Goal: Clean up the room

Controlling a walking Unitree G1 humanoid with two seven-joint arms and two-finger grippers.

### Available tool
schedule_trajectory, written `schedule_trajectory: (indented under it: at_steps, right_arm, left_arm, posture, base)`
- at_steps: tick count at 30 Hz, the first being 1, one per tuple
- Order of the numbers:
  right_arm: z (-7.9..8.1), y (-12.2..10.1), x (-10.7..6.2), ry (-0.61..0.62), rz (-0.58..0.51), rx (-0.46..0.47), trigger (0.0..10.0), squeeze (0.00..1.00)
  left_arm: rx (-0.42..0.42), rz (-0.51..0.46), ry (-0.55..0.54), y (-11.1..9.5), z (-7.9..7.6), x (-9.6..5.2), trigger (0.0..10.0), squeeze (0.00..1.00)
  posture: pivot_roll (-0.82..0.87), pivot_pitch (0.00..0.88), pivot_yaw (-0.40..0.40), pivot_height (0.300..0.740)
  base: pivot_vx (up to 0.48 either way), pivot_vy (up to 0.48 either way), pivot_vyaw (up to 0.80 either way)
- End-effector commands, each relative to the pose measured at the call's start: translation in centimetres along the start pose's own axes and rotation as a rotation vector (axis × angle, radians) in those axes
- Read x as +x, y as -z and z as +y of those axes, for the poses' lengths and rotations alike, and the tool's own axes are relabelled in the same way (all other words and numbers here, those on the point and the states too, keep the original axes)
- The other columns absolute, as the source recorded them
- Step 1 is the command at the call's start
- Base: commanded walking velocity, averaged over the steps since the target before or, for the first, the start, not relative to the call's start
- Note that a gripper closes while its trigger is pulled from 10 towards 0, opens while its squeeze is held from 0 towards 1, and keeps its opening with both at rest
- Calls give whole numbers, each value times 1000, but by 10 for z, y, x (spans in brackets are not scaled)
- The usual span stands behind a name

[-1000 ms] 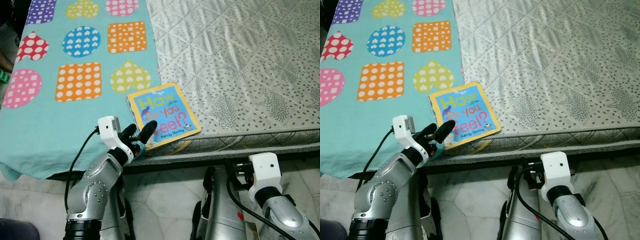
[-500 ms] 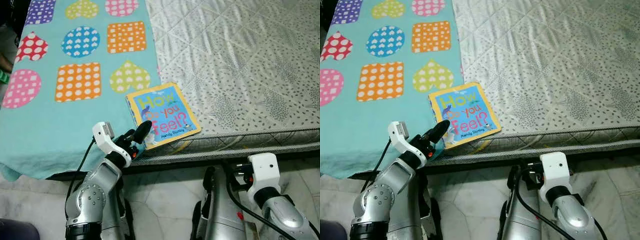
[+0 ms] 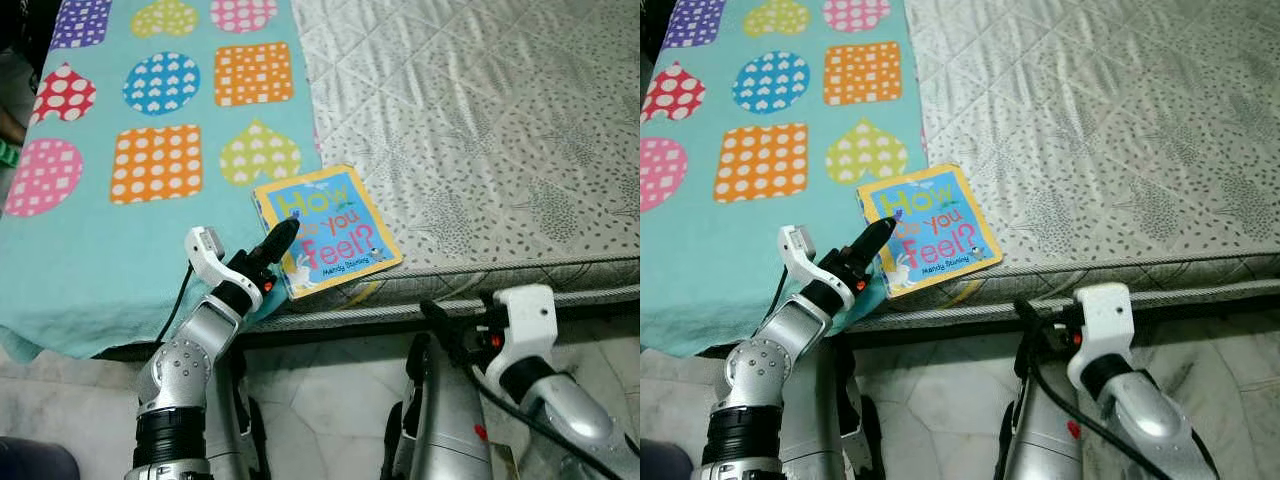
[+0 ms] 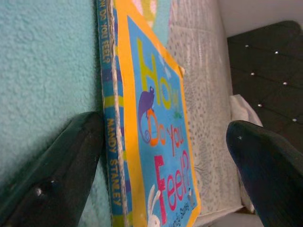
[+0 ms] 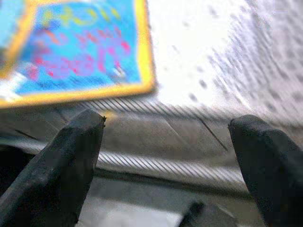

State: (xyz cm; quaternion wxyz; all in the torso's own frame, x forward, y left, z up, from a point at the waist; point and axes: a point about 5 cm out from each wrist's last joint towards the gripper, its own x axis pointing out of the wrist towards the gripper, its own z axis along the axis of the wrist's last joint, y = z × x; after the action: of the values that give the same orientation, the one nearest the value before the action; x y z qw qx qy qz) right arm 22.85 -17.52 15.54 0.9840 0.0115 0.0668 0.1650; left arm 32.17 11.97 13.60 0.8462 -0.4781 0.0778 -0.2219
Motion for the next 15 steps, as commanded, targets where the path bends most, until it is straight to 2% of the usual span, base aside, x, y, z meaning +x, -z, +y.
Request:
schedule_trajectory:
  at_steps: [1, 2, 3, 4, 5, 6, 9, 12, 15]
  right_arm:
    - [2, 3, -5, -11, 28, 6, 10000, 0]
    - [-1, 3, -5, 2, 33, 8, 10000, 0]
    - [-2, 4, -5, 10, 36, 8, 10000, 0]
    - [-2, 4, -5, 17, 38, 11, 10000, 0]
    - [-3, 3, -5, 23, 40, 16, 10000, 0]
    - [-2, 3, -5, 23, 38, 16, 10000, 0]
    - [3, -2, -4, 6, 34, 33, 10000, 0]
    - [13, -7, -6, -82, 15, 111, 10000, 0]
    - [21, -10, -11, -169, 18, 115, 10000, 0]
  left_arm:
    - [-23, 20, -4, 4, 5, -2, 9333, 0]
    - [-23, 21, 3, 4, 5, -1, 4118, 0]
    - [-27, 20, 6, 3, 5, -1, 3725, 0]
    - [-38, 17, 11, 2, 5, 0, 2039, 0]
    - [-51, 15, 16, 2, 6, 1, 2039, 0]
    - [-52, 15, 12, 1, 7, 1, 0, 0]
    - [-71, 24, 12, 0, 10, 4, 0, 0]
    - [-80, 55, 31, 1, 10, 6, 0, 0]
    - [-85, 95, 49, 3, 11, 9, 0, 0]
  posture:
    - [-204, 376, 4, 524]
    - [-205, 374, 5, 524]
    - [-205, 374, 5, 524]
    - [-204, 373, 6, 524]
    - [-204, 371, 7, 524]
    - [-204, 372, 7, 524]
    - [-204, 369, 7, 524]
    - [-202, 368, 5, 524]
    - [-205, 364, 4, 524]
  base:
    - [0, 0, 0]
    - [0, 0, 0]
    - [0, 0, 0]
    - [0, 0, 0]
    - [0, 0, 0]
    - [0, 0, 0]
    - [0, 0, 0]
    - [0, 0, 0]
    - [0, 0, 0]
